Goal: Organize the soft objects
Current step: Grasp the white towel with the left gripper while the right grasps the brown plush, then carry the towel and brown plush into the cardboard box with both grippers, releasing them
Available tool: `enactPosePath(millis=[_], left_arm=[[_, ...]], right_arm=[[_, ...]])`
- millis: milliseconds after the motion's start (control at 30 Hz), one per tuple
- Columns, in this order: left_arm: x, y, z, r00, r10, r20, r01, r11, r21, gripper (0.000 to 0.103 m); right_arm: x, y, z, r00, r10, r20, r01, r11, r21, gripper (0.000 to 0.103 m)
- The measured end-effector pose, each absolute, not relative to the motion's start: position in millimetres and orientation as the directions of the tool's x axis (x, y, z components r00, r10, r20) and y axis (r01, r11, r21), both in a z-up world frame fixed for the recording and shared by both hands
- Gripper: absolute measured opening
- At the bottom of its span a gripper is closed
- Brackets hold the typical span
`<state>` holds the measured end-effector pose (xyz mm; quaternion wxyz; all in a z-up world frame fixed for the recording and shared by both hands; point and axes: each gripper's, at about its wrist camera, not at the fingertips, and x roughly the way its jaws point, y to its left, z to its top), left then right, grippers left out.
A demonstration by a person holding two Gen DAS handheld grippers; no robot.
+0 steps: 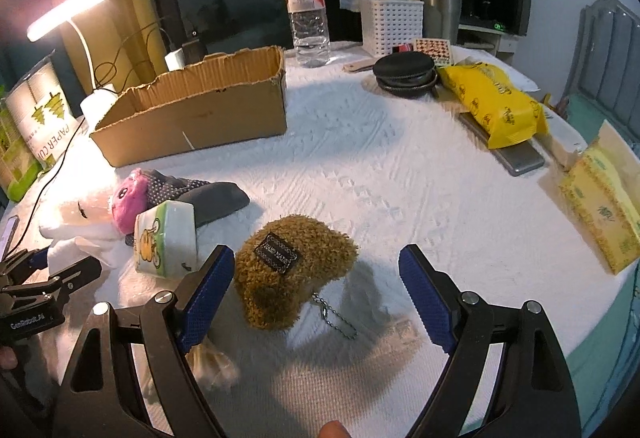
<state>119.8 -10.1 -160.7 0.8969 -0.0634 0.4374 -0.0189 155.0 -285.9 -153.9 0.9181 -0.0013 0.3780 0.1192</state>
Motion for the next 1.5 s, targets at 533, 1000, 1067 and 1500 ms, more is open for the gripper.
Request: enactPosePath(millis=[533, 1000, 1067, 1500], left_arm=[[97, -5, -137, 0.654, -0.226, -0.722, 0.081, 0.97, -0.23, 0.017], [75, -4, -90, 0.736, -0.283, -0.615, 0.162, 0.956, -0.245, 0.017], [75, -3, -81, 0.75, -0.283, -0.597, 0.168, 0.956, -0.243, 0.017], [89, 15, -39, 0.822, -0.239, -0.517, 0.151, 0.967, -0.206, 0.017]], right_arm=[[167, -268, -172, 0.639, 0.243, -0.73, -0.266, 0.96, 0.086, 0.062], [148, -271, -130, 0.714, 0.258, -0.65, -0.276, 0.958, 0.077, 0.057], [147, -270, -122, 0.726, 0.261, -0.637, -0.278, 0.958, 0.076, 0.057], [149, -262, -73, 0.778, 0.307, -0.549, -0.328, 0.943, 0.063, 0.057]])
